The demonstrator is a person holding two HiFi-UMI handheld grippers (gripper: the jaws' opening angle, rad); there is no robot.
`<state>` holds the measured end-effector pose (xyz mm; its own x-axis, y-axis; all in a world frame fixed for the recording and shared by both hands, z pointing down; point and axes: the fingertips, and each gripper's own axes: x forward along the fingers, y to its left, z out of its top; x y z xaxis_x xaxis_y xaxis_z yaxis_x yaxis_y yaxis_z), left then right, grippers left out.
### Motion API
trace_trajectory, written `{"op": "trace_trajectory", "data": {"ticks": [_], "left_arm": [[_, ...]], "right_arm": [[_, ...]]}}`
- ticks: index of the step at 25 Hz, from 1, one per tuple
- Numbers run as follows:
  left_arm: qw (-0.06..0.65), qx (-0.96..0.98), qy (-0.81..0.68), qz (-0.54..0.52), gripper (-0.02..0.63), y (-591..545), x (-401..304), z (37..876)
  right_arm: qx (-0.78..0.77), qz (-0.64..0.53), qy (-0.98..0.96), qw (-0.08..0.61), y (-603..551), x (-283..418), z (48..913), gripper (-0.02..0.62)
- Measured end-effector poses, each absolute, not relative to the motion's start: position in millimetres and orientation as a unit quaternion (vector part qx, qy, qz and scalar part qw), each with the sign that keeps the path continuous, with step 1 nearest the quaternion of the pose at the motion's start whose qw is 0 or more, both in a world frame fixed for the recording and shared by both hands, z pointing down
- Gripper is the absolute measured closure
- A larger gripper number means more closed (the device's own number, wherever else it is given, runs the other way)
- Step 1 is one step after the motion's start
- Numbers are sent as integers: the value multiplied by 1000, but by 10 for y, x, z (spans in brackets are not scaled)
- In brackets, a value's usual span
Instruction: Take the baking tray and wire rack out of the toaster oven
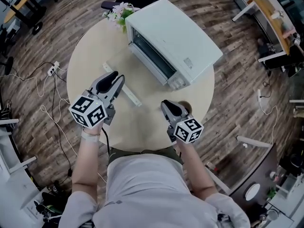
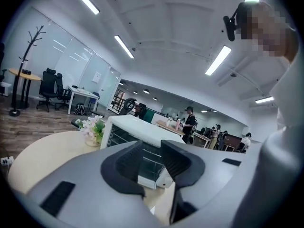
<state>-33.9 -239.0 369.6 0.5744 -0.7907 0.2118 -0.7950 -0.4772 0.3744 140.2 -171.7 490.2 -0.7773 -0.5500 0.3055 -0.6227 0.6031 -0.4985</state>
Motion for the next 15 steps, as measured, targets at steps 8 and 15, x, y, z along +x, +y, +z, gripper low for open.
{"op": "trace_trajectory", "data": {"ticks": [8,15], "left_arm": [[229,864,-447,-24,452,-3027,-144,3514],[293,854,-427,-54,425,-3452,26,3892]], "right_arm": [[344,305,-886,63,-1866,1534,4845,546],[362,299,-880,71,-1966,1678,4679,546]]}}
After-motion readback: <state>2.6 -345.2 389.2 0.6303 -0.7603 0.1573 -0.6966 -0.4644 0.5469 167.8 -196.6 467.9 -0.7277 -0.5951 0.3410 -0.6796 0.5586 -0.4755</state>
